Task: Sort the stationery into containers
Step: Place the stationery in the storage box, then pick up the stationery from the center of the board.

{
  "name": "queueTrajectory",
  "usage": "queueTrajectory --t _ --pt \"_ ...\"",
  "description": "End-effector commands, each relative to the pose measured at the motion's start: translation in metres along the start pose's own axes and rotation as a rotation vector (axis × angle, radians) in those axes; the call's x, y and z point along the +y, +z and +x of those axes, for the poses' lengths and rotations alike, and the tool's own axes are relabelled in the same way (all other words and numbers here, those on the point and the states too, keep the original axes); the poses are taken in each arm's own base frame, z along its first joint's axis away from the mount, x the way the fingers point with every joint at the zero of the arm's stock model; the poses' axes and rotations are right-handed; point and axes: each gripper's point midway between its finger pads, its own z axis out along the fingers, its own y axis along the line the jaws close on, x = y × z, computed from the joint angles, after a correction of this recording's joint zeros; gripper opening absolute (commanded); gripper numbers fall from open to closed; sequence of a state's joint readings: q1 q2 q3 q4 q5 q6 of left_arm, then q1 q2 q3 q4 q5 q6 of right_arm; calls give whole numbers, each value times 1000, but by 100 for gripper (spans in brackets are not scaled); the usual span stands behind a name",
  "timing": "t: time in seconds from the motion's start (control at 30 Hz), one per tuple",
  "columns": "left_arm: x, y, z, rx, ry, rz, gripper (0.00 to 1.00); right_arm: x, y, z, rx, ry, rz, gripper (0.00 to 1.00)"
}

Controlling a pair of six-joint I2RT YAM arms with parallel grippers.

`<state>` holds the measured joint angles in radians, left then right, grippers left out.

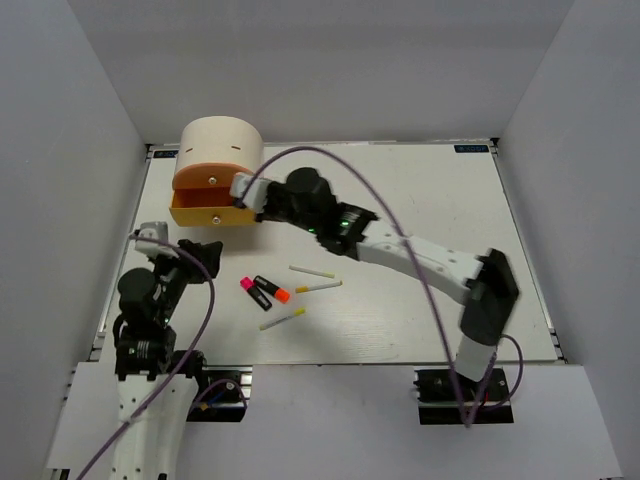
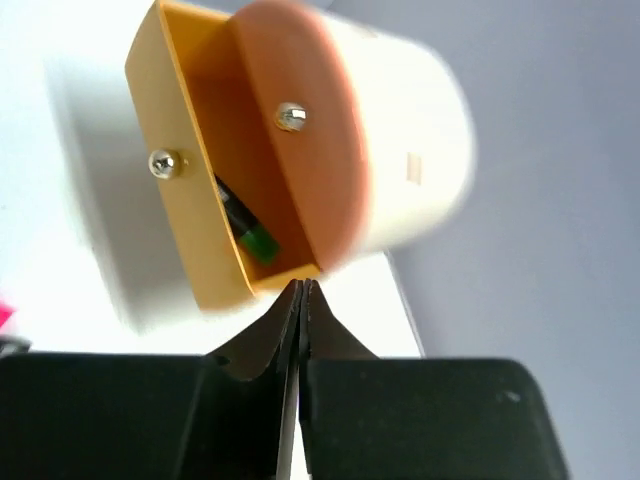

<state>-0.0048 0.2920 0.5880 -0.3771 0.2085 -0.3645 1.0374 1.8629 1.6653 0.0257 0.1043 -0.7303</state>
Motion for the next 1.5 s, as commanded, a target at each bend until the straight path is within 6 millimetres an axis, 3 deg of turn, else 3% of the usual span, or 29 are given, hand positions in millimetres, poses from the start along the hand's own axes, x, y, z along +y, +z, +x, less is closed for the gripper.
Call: queueTrajectory --t 0.0,0.03,0.07,0.1,0.13,0.17,0.2,0.23,0.27,0.3,0.43,0.6,0.7,1.03,1.17,1.2,1.47 --pt "-10 16 34 179 -100 71 64 -59 -91 -38 -108 204 129 0" --pt "-12 19 42 220 -131 80 61 -58 -99 -32 -100 250 132 0" --pt "-14 24 61 307 -178 99 59 -35 -100 2 -22 293 92 0" --pt "-10 25 70 347 -192 82 59 -44 -122 3 -27 316 106 0" --pt "-10 25 77 378 -200 78 59 -37 -127 15 9 335 91 8" --pt "-11 26 79 390 -216 80 59 -14 -129 44 76 404 60 22" --pt "-10 23 83 407 -231 70 59 -13 -139 49 83 425 54 36" --pt "-9 23 85 415 -248 54 59 -13 -148 58 95 448 50 40" --pt "-8 22 90 439 -268 40 59 6 -153 75 127 496 15 43" --pt "-5 22 98 475 -293 19 59 5 -159 89 158 521 24 43" --pt "1 20 123 583 -358 -34 61 36 -169 110 194 663 -68 38" --pt "10 20 158 696 -351 -126 61 40 -183 115 187 732 -96 5" --pt "10 18 180 773 -356 -178 61 30 -188 115 168 737 -70 5" --pt "3 27 225 923 -219 -336 62 13 -200 113 126 751 -19 13" --pt "-7 37 220 878 -195 -359 64 8 -207 113 110 749 15 14" --pt "2 31 224 890 -169 -412 65 5 -207 118 118 753 26 14" --pt "12 29 230 875 -106 -531 66 1 -213 116 94 762 34 14"
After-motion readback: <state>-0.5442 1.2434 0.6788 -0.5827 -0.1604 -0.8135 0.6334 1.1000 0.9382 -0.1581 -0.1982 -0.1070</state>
